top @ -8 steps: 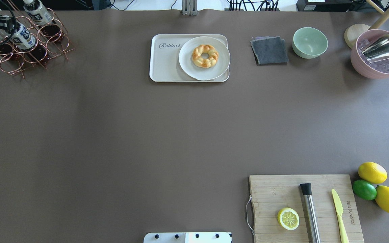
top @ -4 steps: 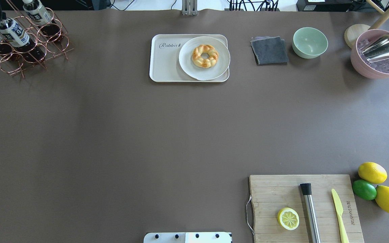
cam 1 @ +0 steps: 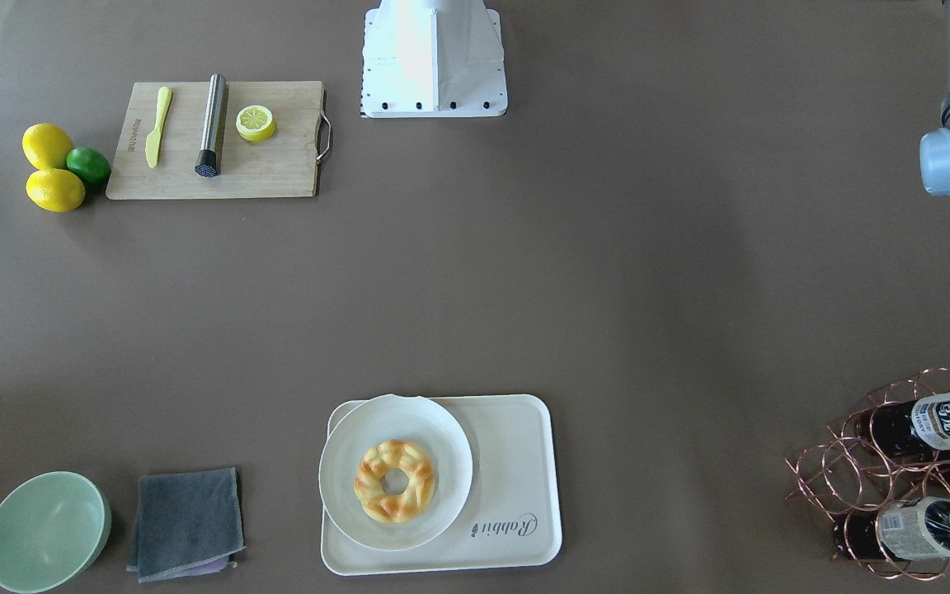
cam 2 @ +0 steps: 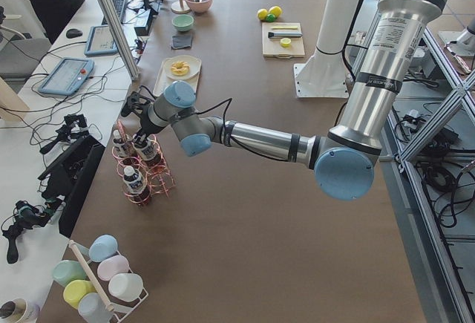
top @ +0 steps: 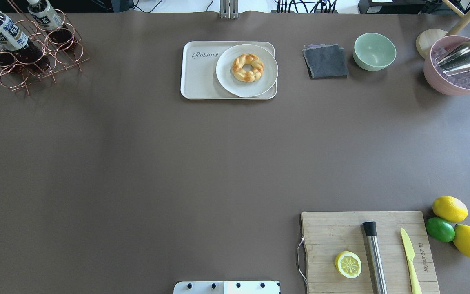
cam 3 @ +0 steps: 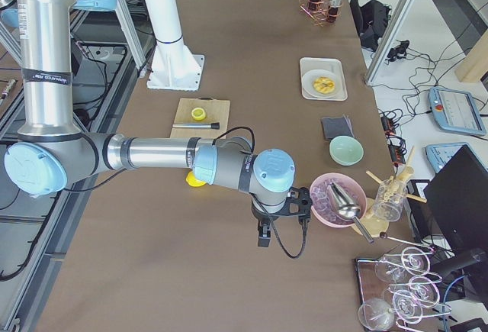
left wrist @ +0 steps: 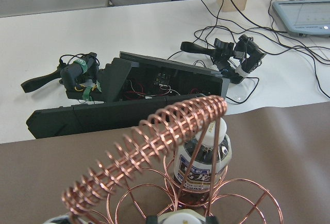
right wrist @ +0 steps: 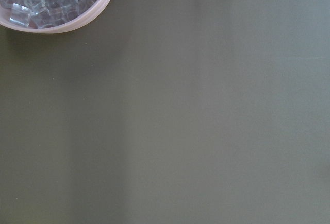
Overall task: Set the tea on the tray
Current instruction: 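Lift the tea bottle up out of the copper rack with the left gripper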
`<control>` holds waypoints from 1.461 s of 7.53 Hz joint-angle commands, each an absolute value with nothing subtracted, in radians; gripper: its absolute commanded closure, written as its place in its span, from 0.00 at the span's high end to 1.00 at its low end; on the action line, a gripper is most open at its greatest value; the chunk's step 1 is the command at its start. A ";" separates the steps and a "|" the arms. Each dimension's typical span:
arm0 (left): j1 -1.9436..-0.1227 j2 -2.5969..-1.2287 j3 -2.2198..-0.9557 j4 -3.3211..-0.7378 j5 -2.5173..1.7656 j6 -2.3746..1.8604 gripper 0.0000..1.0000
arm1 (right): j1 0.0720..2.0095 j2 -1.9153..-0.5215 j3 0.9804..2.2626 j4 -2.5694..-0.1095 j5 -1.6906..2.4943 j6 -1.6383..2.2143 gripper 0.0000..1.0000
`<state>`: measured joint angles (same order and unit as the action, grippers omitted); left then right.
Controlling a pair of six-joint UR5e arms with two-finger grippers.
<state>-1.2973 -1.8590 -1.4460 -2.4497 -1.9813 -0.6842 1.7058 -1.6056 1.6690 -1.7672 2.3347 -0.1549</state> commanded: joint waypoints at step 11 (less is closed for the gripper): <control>-1.401 -1.893 -1.837 -2.001 -2.045 -0.766 0.00 | 1.706 -1.620 1.672 -1.767 2.339 -0.155 1.00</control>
<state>-1.4087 -1.8701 -1.7765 -2.0725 -2.0676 -0.6777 1.7051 -1.6198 1.6724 -1.7672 2.3393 -0.1549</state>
